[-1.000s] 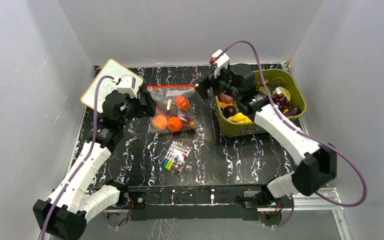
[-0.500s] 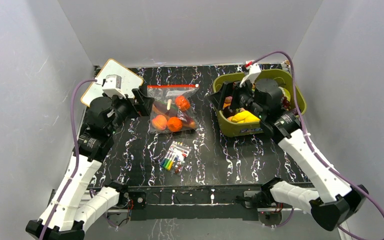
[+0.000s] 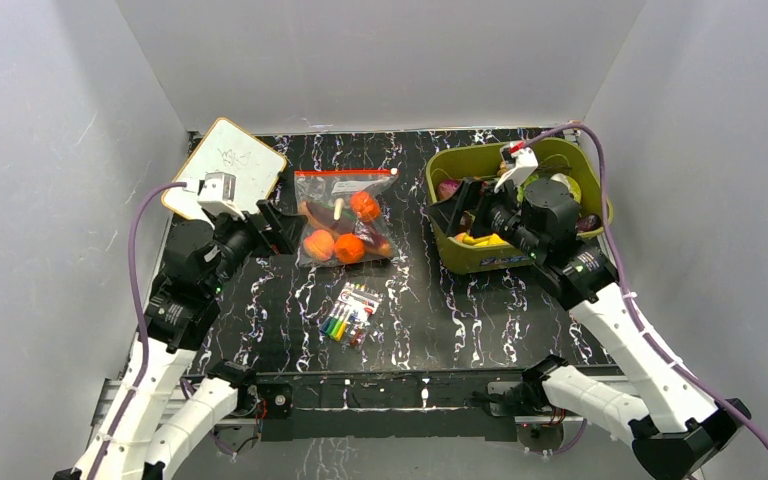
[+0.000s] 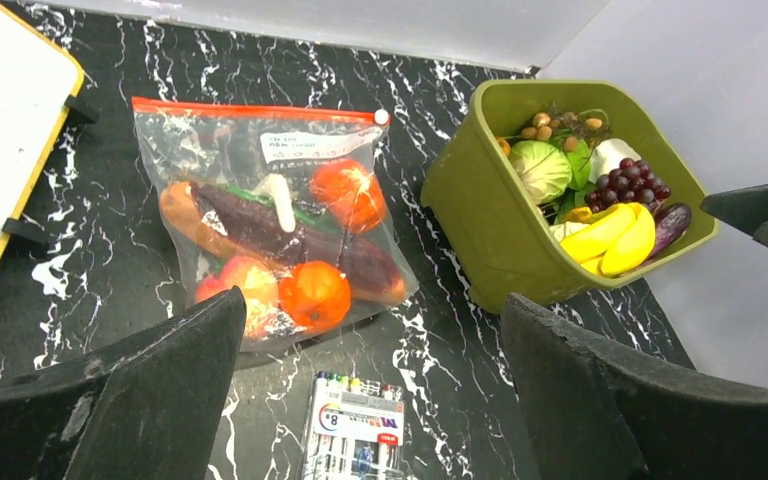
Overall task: Place the food in the zip-top bag and seal the zipper
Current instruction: Reset both arms
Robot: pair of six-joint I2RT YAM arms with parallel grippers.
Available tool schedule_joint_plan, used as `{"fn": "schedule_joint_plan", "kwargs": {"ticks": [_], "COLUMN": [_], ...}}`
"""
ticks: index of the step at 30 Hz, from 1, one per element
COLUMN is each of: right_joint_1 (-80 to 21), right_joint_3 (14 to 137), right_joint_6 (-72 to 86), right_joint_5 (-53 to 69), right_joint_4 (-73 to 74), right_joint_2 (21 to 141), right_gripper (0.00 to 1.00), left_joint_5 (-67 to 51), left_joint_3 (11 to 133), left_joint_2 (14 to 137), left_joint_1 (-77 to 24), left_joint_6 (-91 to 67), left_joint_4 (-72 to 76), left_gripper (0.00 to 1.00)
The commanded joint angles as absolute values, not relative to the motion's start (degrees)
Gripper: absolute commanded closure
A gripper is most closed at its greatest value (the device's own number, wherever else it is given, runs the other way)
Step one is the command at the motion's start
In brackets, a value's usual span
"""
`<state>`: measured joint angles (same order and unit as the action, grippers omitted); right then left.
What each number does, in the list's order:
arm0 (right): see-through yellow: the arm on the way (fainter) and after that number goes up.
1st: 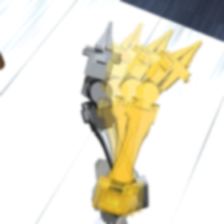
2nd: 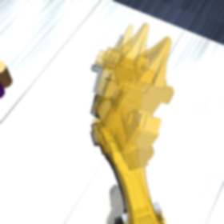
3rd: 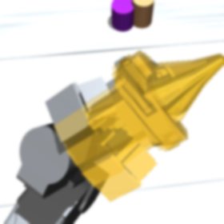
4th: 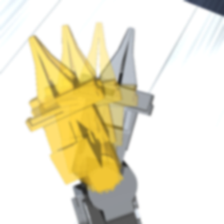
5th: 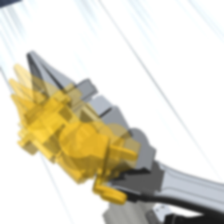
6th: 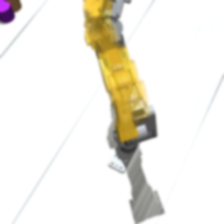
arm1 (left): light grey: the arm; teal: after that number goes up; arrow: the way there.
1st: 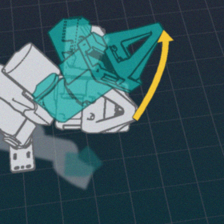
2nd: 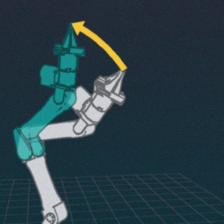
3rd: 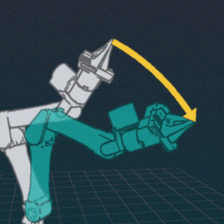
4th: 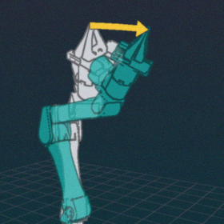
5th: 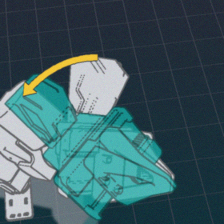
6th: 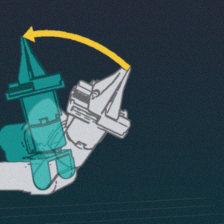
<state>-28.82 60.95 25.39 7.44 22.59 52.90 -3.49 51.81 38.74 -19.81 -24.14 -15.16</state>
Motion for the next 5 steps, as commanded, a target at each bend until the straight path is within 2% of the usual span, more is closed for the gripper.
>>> {"fn": "schedule_joint_plan", "kwargs": {"ticks": [1, 5], "right_joint_1": [-28.73, -28.69], "right_joint_3": [60.36, 59.22], "right_joint_6": [26.93, 27.54], "right_joint_5": [7.46, 7.73], "right_joint_4": [20.21, 20.24], "right_joint_2": [51.67, 51.47], "right_gripper": [0.02, 0.02], "left_joint_5": [-4.55, -4.99], "left_joint_3": [51.70, 51.30], "left_joint_2": [39.33, 39.19], "left_joint_1": [-19.64, -19.64], "left_joint_6": [-24.52, -24.87], "left_joint_4": [-16.43, -16.41], "left_gripper": [0.02, 0.02]}}
